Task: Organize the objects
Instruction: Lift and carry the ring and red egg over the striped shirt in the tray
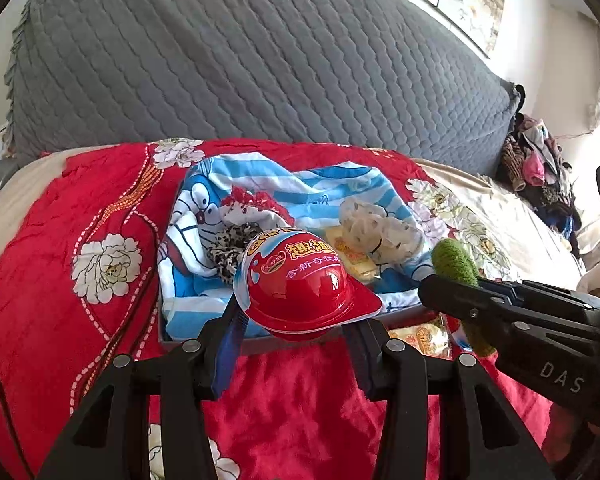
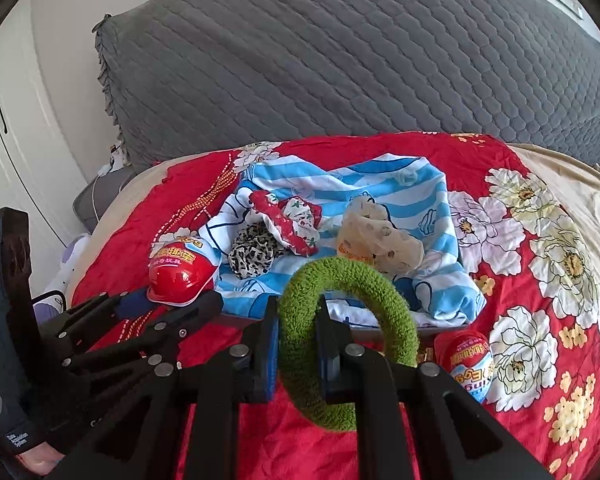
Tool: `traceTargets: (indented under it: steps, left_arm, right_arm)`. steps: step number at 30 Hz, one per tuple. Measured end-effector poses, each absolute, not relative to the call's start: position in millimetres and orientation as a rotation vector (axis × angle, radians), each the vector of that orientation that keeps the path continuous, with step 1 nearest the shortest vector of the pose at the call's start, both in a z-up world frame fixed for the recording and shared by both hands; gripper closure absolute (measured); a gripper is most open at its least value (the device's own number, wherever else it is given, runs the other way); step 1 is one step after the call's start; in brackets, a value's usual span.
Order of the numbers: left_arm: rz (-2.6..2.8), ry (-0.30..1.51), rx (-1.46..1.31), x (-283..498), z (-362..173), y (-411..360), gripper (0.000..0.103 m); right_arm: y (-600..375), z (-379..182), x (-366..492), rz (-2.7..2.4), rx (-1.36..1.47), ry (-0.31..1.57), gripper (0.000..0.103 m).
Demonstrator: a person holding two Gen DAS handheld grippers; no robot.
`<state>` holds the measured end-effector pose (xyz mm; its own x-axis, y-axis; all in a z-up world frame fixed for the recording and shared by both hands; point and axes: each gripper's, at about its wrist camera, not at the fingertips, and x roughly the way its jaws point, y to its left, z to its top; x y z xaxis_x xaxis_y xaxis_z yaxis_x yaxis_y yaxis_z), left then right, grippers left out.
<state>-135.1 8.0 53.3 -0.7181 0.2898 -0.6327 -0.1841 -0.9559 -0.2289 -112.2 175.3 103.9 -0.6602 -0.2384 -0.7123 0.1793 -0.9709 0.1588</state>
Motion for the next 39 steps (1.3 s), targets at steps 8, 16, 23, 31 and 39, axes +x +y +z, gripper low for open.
traceTargets:
  steps: [8,16,23,31,39]
  left_arm:
    - [2.694,-0.195,-1.038,-151,49,9,0.054]
    - [2.699,-0.192,-1.044,-171,45,9,0.054]
    - [2.704,-0.186,-1.058,-185,40,8,0.054]
    - [2.706,-0.182,-1.048,-198,40,10,0.054]
    - [2.706,-0.171,-1.044,-205,41,12,0.054]
  right_arm:
    - [173,98,-127,-2.663,1.161,-0.103,0.088]
    - [169,93,-149,-2.656,1.157,-0.111,0.088]
    - [169,88,-167,-2.652,1.157,-0.112,0.088]
    - [174,87,-179,-2.666,1.157,-0.107,0.088]
    - [173,92,-188,-2.667,1.14,-0.082,0.088]
